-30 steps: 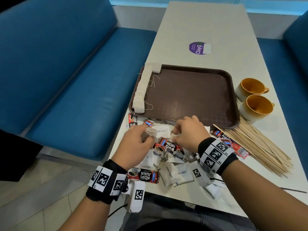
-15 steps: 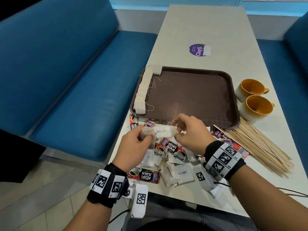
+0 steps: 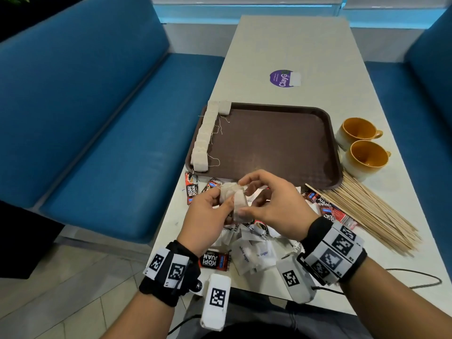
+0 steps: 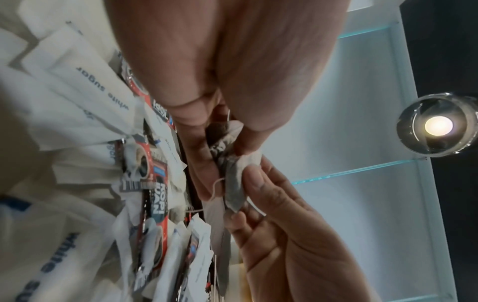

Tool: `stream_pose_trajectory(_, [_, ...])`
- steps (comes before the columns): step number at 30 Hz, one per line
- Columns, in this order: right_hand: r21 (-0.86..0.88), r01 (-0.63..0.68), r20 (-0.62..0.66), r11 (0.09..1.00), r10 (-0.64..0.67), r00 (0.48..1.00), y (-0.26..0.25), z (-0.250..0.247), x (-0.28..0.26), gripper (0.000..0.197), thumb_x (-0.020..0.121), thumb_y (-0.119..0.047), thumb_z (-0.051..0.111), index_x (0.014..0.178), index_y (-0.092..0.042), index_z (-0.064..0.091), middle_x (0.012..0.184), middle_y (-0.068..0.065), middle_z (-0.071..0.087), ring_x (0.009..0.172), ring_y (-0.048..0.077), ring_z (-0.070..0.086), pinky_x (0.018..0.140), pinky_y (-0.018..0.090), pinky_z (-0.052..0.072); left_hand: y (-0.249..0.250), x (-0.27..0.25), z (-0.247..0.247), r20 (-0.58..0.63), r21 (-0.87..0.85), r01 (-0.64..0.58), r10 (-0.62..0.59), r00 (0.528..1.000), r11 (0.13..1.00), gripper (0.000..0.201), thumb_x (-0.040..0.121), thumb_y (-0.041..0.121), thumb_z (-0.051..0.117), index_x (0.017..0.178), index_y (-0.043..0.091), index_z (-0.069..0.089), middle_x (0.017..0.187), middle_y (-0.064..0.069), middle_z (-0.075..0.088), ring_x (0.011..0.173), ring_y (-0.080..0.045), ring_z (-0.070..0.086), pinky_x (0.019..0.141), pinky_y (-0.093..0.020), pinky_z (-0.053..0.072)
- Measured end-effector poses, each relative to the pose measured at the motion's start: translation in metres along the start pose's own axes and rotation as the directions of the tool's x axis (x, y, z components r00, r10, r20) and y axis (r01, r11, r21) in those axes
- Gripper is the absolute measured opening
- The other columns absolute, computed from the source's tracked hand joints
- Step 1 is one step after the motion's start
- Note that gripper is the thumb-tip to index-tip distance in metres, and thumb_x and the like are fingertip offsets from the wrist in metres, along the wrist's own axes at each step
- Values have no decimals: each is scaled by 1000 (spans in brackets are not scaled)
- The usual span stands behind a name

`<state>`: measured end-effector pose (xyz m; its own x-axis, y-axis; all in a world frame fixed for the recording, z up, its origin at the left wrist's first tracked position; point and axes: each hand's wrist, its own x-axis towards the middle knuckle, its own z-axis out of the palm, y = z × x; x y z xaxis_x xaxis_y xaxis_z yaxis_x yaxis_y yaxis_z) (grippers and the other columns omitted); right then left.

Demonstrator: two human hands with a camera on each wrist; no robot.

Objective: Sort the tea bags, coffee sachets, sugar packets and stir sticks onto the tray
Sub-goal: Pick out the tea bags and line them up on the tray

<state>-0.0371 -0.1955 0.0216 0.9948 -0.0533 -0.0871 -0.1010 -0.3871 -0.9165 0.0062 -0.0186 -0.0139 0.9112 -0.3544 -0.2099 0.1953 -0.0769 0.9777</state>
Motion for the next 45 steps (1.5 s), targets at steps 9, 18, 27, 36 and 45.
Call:
stream_pose_trajectory(9, [14,-112,21,994,112,993,3,-4,1,56,63,-26,98,109,-30,67,88,-3,70,64,7,62,65,35,59,4,-6,1,80,-175,81,-68,994,981,23,101,22,58,114,11,73,105,-16,77,89,-27,74,73,-36,61])
stream_pose_trajectory(18, [-67,-107,35,992,109,993,-2,-7,7,57,59,-35,99,106,-32,68,86,-2,72,62,5,60,60,27,56,-5,-1,-6,21,-114,46,-44,999,992,12,93,13,72,96,21,81,99,-16,78,90,-29,74,84,-46,59])
stream_pose_trajectory(27, [-592,-133,55,795,205,977,14,-12,48,17,102,-27,58,114,-31,70,113,-3,70,95,14,66,85,29,54,0,10,-31,226,628,-186,51,973,756,12,90,14,66,79,18,68,134,23,58,128,-12,39,104,-34,40])
stream_pose_trajectory(36, [-844,-43,125,535,274,953,11,2,61,31,94,-36,66,124,-29,65,118,0,68,99,24,66,76,32,48,-4,11,-20,241,838,-184,-47,969,513,17,98,27,54,100,15,66,149,11,51,134,-20,25,112,-32,26])
stream_pose_trajectory(45, [-789,-46,131,612,241,962,13,-10,60,8,90,-36,68,92,-28,64,97,-8,56,91,16,59,68,28,44,-4,10,-21,203,767,-130,-45,978,628,11,100,21,54,97,15,62,144,8,54,134,-16,26,106,-23,28])
